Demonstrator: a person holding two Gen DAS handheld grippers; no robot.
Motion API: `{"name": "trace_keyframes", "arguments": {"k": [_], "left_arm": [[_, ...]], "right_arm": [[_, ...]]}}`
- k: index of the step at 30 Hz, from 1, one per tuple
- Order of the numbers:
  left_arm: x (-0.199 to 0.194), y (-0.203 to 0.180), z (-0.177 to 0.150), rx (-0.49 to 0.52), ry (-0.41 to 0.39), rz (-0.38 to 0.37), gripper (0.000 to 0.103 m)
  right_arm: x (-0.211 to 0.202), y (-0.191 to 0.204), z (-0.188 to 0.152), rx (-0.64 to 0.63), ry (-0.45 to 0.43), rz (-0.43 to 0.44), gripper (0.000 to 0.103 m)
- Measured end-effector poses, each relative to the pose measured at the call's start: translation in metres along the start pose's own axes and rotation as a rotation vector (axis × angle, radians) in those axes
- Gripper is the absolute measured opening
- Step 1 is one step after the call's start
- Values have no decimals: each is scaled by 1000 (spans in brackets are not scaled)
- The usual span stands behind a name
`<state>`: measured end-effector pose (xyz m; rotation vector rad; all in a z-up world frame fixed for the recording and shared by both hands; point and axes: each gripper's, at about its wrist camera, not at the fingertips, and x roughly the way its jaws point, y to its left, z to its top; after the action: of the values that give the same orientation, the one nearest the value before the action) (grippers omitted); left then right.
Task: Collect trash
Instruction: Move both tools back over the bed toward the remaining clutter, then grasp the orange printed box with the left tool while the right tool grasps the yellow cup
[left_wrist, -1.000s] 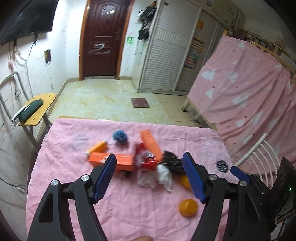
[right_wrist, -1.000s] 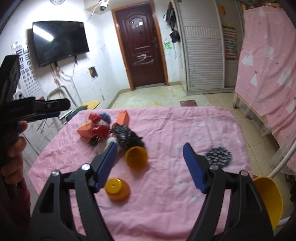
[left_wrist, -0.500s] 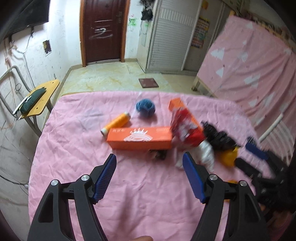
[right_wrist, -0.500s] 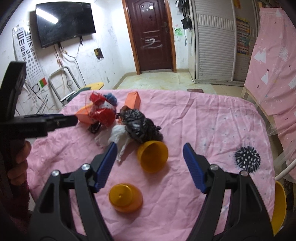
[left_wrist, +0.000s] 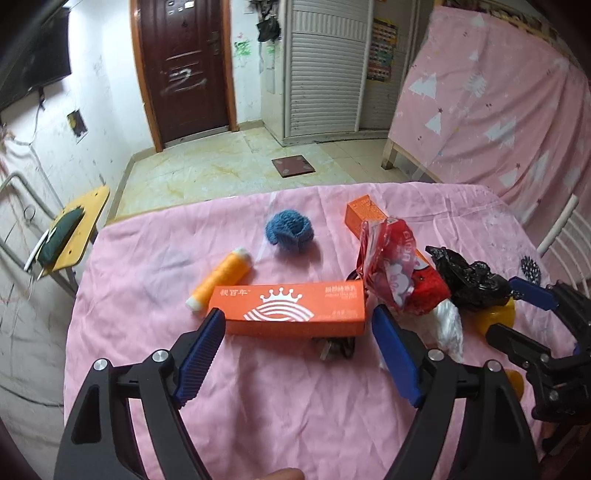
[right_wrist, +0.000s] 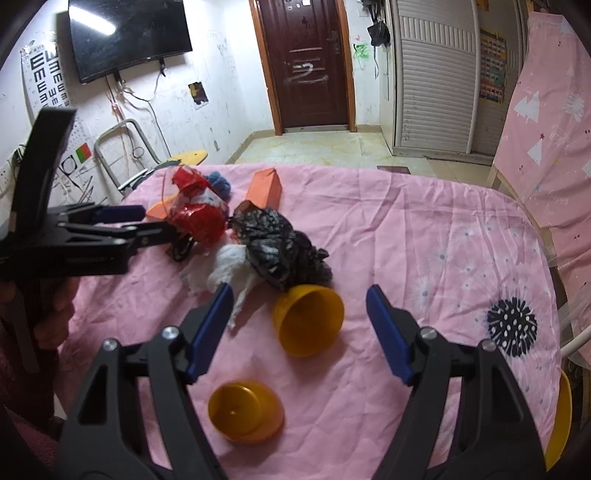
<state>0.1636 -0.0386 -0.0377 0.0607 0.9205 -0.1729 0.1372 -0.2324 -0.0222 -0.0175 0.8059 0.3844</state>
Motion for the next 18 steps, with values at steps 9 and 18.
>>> {"name": "trace_keyframes", "arguments": {"k": [9, 18], "left_arm": [[19, 0, 3, -6, 50, -67, 40], [10, 5, -3, -35, 24, -82, 24]], "right_arm": [[8, 4, 3, -15, 20, 4, 71], [10, 17, 1, -64, 33, -9, 40]]}}
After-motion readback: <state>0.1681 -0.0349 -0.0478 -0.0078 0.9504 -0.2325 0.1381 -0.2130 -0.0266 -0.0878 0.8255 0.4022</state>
